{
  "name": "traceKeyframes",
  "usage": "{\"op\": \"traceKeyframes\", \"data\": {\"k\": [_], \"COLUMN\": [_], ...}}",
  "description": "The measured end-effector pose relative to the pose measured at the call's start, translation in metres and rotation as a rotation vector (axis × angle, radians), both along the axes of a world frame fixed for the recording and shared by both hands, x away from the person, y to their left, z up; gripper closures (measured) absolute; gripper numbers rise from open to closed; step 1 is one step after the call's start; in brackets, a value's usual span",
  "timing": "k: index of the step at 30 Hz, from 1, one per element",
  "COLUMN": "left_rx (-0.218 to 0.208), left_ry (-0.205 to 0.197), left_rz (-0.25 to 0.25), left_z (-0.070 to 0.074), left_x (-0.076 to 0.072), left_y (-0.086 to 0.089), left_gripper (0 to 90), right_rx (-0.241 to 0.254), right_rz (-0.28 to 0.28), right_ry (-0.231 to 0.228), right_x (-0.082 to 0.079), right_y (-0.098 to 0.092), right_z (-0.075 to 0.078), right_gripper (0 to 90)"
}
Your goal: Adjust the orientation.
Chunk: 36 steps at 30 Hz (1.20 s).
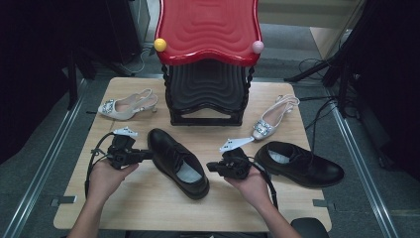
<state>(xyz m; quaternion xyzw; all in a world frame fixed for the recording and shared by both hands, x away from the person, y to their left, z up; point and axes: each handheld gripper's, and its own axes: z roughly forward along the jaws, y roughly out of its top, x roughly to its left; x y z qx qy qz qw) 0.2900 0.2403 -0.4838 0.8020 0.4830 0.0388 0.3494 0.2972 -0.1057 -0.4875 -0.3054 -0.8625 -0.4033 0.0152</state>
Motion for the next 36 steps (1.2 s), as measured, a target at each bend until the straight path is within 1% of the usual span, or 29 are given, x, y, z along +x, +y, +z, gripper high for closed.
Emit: {"op": "traceKeyframes", "data": {"k": [1,2,6,8,10,13,14,16,18,22,24,29,32,36], "left_rx": [0.001,-0.005,-0.022,-0.016,-0.013,-0.005,-0.002,-0.014,-0.031,-0.029,-0.027,-0.041,-0.035,-0.038], "left_ry": [-0.001,0.003,0.026,0.043,0.05,0.055,0.054,0.062,0.07,0.067,0.064,0.063,0.056,0.04], "left_rz": [-0.004,-0.005,-0.018,-0.028,-0.039,-0.059,-0.059,-0.056,-0.054,-0.053,-0.057,-0.056,-0.063,-0.064], "left_z": [-0.001,-0.002,-0.009,-0.013,-0.016,-0.019,-0.019,-0.02,-0.02,-0.021,-0.021,-0.022,-0.022,-0.024], "left_x": [-0.002,-0.004,-0.009,-0.012,-0.013,-0.014,-0.014,-0.013,-0.012,-0.011,-0.009,-0.004,-0.002,0.003], "left_y": [-0.001,-0.002,-0.006,-0.011,-0.015,-0.022,-0.023,-0.023,-0.022,-0.023,-0.024,-0.027,-0.029,-0.031], "left_gripper": [87.3,88.1,89.5,89.5,89.5,89.5,89.5,89.6,89.7,89.7,89.7,89.7,89.7,89.6], "right_rx": [0.006,0.006,0.004,-0.002,-0.006,-0.022,-0.025,-0.02,-0.022,-0.022,-0.021,-0.026,-0.021,-0.013], "right_rz": [0.008,0.008,0.023,0.031,0.041,0.051,0.052,0.049,0.051,0.049,0.047,0.049,0.051,0.047], "right_ry": [0.005,0.005,0.015,0.016,0.017,0.01,0.009,0.021,0.017,0.018,0.029,0.026,0.029,0.037], "right_x": [0.004,0.004,0.008,0.009,0.009,0.008,0.009,0.009,0.008,0.008,0.007,0.0,-0.001,-0.005], "right_y": [0.001,0.001,0.006,0.01,0.014,0.018,0.018,0.018,0.018,0.018,0.018,0.016,0.016,0.015], "right_z": [-0.001,-0.001,-0.002,-0.002,-0.002,-0.003,-0.004,-0.004,-0.004,-0.004,-0.004,-0.004,-0.004,-0.005], "right_gripper": [90.0,90.0,90.0,90.0,90.0,90.0,90.0,90.0,90.0,90.0,90.0,90.0,90.0,90.0]}}
